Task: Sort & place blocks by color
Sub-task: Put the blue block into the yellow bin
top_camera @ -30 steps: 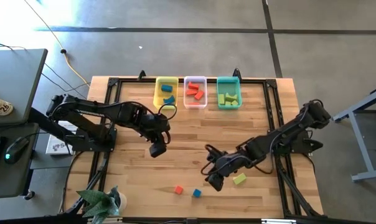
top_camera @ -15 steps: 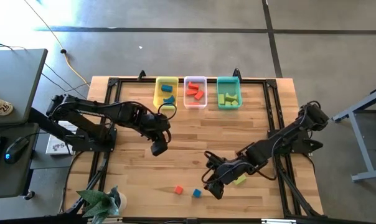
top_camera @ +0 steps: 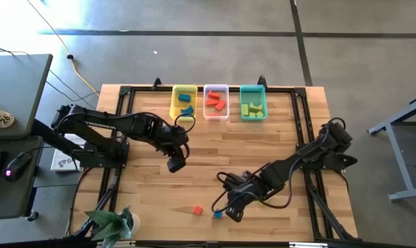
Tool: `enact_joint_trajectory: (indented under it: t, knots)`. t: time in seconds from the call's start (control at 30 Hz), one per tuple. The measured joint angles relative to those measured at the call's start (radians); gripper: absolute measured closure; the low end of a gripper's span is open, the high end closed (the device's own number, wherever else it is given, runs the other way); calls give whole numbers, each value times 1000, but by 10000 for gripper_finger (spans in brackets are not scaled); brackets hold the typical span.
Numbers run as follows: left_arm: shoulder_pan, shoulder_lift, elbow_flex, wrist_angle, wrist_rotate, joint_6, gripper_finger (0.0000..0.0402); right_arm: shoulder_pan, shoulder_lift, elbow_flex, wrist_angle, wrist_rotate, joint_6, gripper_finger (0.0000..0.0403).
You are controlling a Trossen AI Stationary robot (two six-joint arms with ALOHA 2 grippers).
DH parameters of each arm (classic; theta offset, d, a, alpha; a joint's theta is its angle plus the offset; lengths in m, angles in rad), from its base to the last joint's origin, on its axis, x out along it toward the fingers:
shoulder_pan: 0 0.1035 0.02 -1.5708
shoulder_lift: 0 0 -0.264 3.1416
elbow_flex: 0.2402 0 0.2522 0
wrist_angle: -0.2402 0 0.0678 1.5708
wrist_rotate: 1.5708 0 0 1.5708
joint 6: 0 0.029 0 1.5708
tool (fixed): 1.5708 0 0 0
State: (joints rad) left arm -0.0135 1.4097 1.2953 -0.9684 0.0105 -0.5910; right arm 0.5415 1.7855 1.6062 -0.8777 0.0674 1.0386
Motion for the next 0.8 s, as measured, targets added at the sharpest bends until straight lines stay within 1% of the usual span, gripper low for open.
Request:
enact_joint_trajectory:
  t: [0.07,0.27,0.43,0.67,0.8]
  knots:
    - [0,0,0,0,0,-8,202,0,11,-1,-9,-20,0,231]
    - [0,0,0,0,0,-8,202,3,36,-2,-14,-24,-19,231]
    - [0,0,0,0,0,-8,202,3,39,-2,-15,13,-45,230]
    - [0,0,0,0,0,-8,202,3,43,-2,-2,45,-45,199]
    - [0,0,0,0,0,-8,202,9,52,-2,47,45,-49,188]
